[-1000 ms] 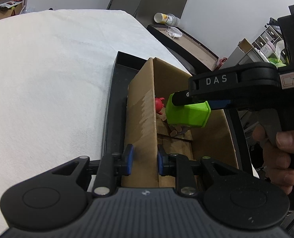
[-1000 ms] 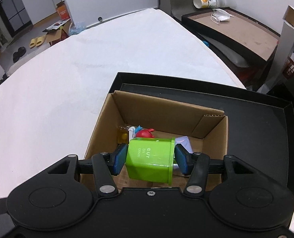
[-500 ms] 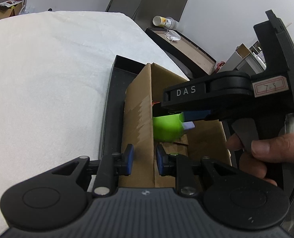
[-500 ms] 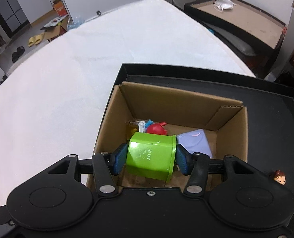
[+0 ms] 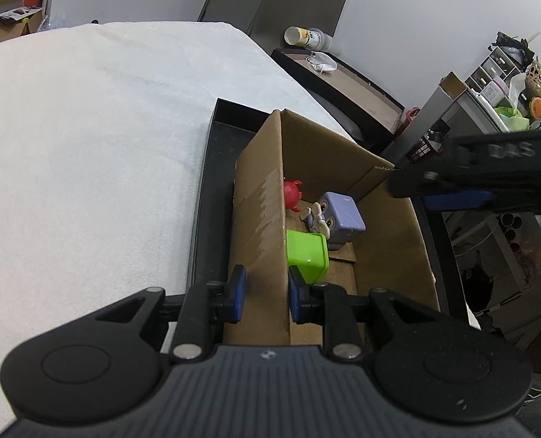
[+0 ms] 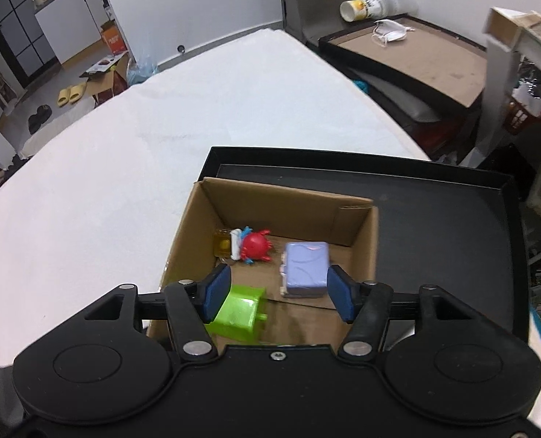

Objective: Organize rigid objects
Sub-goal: 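Move the right tool back over the pink bear figure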

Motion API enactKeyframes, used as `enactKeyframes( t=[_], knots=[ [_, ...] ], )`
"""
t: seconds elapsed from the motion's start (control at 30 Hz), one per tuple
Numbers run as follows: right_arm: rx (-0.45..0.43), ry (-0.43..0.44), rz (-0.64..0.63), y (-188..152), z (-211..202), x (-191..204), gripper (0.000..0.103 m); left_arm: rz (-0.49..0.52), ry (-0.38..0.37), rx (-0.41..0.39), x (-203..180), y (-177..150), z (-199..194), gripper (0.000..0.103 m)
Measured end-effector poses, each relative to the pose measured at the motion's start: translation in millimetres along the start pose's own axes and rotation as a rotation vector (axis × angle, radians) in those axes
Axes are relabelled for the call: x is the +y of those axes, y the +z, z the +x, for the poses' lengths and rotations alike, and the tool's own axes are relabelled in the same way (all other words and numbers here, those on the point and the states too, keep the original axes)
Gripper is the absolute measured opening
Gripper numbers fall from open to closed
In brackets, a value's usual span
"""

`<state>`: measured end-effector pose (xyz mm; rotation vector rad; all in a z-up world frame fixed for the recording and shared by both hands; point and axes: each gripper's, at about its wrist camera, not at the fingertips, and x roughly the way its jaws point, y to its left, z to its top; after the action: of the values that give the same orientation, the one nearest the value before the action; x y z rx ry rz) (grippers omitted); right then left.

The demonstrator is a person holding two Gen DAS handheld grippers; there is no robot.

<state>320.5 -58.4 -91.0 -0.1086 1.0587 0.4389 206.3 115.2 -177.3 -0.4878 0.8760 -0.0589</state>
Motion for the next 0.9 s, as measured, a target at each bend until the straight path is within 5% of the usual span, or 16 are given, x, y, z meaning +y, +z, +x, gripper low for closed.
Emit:
enactKeyframes(
  t=[0.47,0.9],
  knots=[
    [-0.063,-0.045,0.024,-22,-40,-44,0.079,0.014,0.028,0.003,-3,-1,4,0.023],
    [-0.068,-0.076,0.057,-41,-47,-80,0.085,0.017,0.038,0.008,-3,-2,7,0.023]
  ],
)
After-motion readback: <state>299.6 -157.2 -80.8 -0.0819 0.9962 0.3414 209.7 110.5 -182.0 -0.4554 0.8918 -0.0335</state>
